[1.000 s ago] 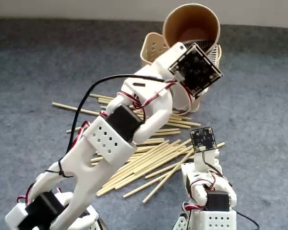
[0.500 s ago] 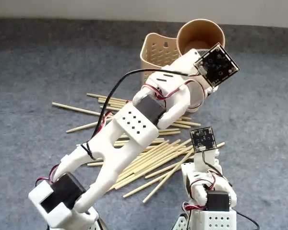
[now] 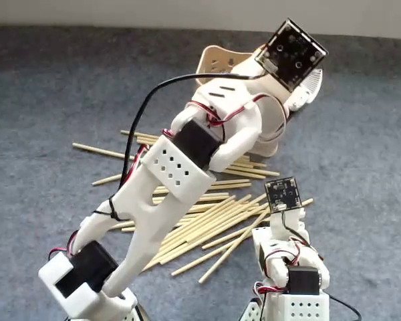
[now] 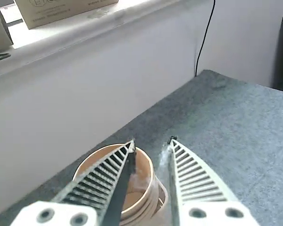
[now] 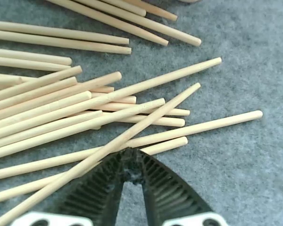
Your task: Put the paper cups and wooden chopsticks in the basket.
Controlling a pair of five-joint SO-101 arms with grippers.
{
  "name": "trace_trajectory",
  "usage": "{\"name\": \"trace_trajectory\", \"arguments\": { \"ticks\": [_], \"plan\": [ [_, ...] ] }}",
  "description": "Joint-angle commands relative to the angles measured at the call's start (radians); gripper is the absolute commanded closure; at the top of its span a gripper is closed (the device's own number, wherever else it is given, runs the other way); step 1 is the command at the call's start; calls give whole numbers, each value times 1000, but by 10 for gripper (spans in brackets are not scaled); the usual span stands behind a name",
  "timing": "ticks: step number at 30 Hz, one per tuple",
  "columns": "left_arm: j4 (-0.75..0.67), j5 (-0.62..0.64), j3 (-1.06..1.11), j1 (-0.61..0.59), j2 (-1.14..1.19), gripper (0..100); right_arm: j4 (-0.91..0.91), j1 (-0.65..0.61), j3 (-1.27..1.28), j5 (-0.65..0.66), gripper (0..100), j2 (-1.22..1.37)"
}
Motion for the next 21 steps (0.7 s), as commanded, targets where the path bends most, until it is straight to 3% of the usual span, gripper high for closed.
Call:
{"name": "trace_trajectory", "arguments": {
  "ticks": [1, 7, 15, 21],
  "plan": [
    [58, 14, -82, -16, -12, 909, -21, 8, 154, 8, 992, -10],
    [61, 12, -8, -44, 12, 995, -21, 8, 154, 8, 992, -10],
    [-201, 12, 229, -67, 102, 995, -21, 8, 154, 8, 992, -10],
    [-276, 12, 306, -62, 151, 995, -21, 8, 154, 8, 992, -10]
  ]
}}
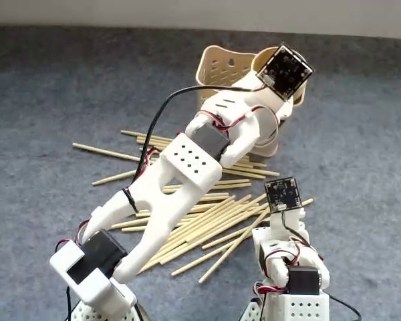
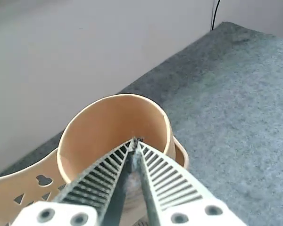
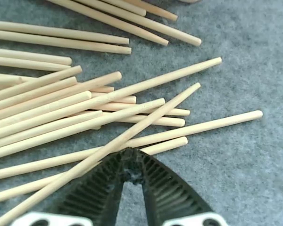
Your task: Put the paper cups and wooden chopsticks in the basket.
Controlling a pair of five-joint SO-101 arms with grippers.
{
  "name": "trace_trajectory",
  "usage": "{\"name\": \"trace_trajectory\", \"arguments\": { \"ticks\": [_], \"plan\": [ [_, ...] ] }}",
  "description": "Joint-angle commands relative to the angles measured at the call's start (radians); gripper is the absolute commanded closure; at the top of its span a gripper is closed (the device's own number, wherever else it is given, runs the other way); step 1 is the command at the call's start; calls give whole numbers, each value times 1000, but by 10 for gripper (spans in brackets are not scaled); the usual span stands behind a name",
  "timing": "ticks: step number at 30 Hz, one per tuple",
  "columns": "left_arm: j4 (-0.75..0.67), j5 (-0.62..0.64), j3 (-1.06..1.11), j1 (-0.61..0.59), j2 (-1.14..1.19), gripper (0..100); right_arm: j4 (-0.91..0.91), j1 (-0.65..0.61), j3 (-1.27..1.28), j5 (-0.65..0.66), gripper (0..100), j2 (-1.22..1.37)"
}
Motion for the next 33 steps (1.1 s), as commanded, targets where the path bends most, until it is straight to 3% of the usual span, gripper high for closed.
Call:
{"name": "trace_trajectory", "arguments": {
  "ticks": [1, 6, 9, 20, 26, 30, 33],
  "plan": [
    [-34, 6, 24, -12, 16, 995, -21, 8, 154, 8, 992, -10],
    [-23, 8, -8, -12, -77, 995, -21, 8, 154, 8, 992, -10],
    [55, 8, -8, -12, -153, 995, -21, 8, 154, 8, 992, -10],
    [624, 6, -8, -42, -447, 994, -21, 8, 154, 8, 992, -10],
    [844, 6, -7, -177, -490, 994, -21, 8, 154, 8, 992, -10],
    [885, 3, 53, -262, -492, 993, -21, 8, 154, 8, 992, -10],
    [885, -94, 130, -288, -493, 993, -21, 8, 154, 8, 992, -10]
  ]
}}
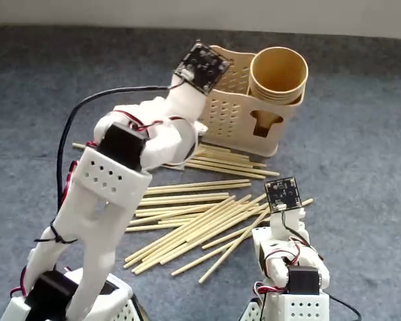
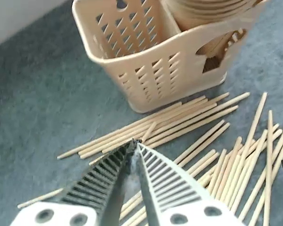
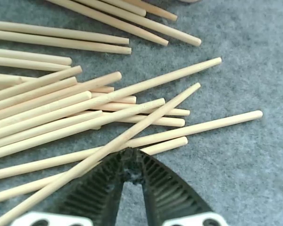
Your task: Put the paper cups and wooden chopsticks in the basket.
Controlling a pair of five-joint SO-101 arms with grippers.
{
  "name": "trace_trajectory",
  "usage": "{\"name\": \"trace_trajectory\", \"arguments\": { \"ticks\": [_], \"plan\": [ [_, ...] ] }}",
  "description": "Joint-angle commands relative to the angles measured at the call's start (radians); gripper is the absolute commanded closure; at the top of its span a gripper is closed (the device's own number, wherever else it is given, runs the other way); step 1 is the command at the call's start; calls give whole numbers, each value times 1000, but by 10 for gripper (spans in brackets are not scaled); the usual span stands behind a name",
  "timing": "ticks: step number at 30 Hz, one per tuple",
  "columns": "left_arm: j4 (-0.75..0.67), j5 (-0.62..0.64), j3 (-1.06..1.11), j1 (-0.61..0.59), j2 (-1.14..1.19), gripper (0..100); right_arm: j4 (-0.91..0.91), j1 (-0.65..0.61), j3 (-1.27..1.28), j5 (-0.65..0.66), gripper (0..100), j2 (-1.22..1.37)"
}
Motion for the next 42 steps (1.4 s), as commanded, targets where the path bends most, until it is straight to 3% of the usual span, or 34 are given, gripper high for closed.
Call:
{"name": "trace_trajectory", "arguments": {
  "ticks": [1, 7, 18, 24, 30, 42],
  "plan": [
    [6, -118, 84, -50, -44, 993, -21, 8, 154, 8, 992, -10],
    [-61, -140, 228, -108, -38, 993, -21, 8, 154, 8, 992, -10],
    [-331, -138, 535, -130, -15, 988, 19, 8, 154, 8, 992, -10],
    [-364, -183, 410, -131, 222, 948, 27, 8, 154, 8, 992, -10],
    [-265, -224, 205, -176, 460, 947, 27, 8, 154, 8, 992, -10],
    [-242, -226, 114, -199, 578, 893, 27, 8, 154, 8, 992, -13]
  ]
}}
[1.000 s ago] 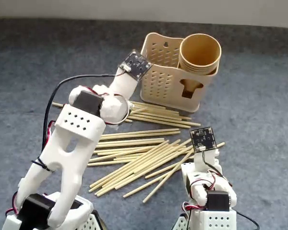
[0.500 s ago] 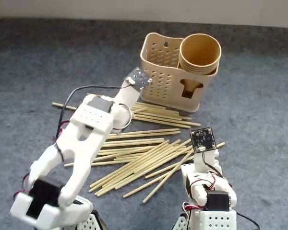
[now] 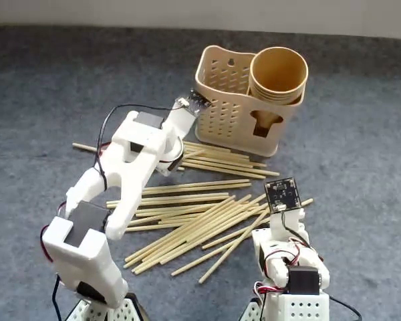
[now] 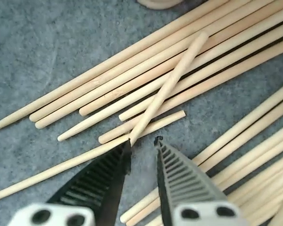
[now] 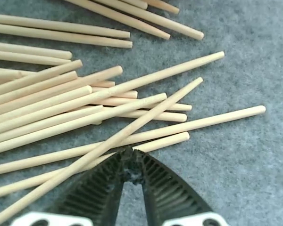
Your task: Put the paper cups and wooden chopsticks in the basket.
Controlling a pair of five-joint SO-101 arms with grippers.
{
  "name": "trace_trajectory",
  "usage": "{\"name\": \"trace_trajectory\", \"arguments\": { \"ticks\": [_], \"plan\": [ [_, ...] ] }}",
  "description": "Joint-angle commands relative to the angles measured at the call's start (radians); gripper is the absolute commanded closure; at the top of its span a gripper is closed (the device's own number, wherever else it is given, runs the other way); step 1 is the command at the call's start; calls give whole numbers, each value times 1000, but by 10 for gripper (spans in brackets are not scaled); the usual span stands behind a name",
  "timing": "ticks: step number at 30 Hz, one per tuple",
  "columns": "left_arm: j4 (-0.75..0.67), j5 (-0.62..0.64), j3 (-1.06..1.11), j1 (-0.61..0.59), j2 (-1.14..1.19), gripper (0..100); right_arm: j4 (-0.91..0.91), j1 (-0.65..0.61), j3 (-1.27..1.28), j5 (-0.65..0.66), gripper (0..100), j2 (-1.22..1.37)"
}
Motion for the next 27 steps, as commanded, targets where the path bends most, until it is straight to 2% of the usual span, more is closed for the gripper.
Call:
{"name": "trace_trajectory", "arguments": {
  "ticks": [1, 14, 20, 27],
  "plan": [
    [3, -9, -50, -16, -10, 893, 7, 8, 154, 8, 992, -13],
    [-28, -64, -41, -61, -2, 893, 7, 8, 154, 8, 992, -13],
    [-25, -115, -116, -59, 128, 897, 7, 8, 154, 8, 992, -13],
    [110, -118, -240, -56, 213, 964, 7, 8, 154, 8, 992, -13]
  ]
}}
